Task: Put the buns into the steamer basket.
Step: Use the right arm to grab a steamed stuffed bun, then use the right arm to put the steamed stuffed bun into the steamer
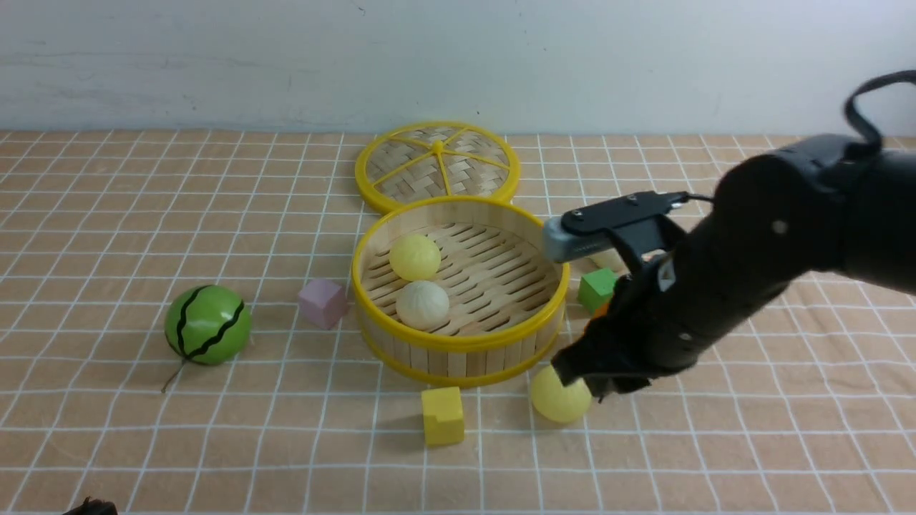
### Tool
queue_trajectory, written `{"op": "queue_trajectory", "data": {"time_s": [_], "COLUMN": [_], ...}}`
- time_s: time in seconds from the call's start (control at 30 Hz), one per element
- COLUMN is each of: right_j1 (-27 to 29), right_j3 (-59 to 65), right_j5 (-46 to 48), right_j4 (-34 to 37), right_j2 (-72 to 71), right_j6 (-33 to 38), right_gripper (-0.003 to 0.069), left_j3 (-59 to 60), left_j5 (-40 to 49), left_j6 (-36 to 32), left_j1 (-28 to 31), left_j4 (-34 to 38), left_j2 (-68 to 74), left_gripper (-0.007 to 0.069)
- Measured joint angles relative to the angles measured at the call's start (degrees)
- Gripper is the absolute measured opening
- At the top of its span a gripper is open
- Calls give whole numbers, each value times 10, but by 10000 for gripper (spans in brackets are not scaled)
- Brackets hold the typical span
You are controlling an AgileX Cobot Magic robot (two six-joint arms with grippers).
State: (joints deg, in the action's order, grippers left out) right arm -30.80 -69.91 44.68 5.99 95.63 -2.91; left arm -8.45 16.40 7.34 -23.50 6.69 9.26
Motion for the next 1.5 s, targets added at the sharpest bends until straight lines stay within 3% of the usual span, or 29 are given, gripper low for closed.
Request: {"op": "queue_trajectory", "data": {"time_s": [0.07,0.17,0.57,0.9,1.1,1.37,1.5], "right_j1": [0,0,0,0,0,0,0], "right_j3": [-24,-32,-33,-33,-34,-51,-90], "right_j5": [-11,-23,-100,-109,-97,-28,-49], "right_j4": [-9,-10,-10,-11,-15,2,9], "right_j2": [40,65,121,138,133,45,22], "right_j6": [-9,-10,-14,-14,-13,-5,18], "right_gripper": [325,362,334,175,7,-1,1], "left_j3": [0,0,0,0,0,0,0], "left_j5": [0,0,0,0,0,0,0], "left_j6": [0,0,1,1,1,1,1], "left_j1": [0,0,0,0,0,0,0], "left_j4": [0,0,0,0,0,0,0], "left_j2": [0,0,0,0,0,0,0], "left_gripper": [4,4,19,22,30,39,43]}}
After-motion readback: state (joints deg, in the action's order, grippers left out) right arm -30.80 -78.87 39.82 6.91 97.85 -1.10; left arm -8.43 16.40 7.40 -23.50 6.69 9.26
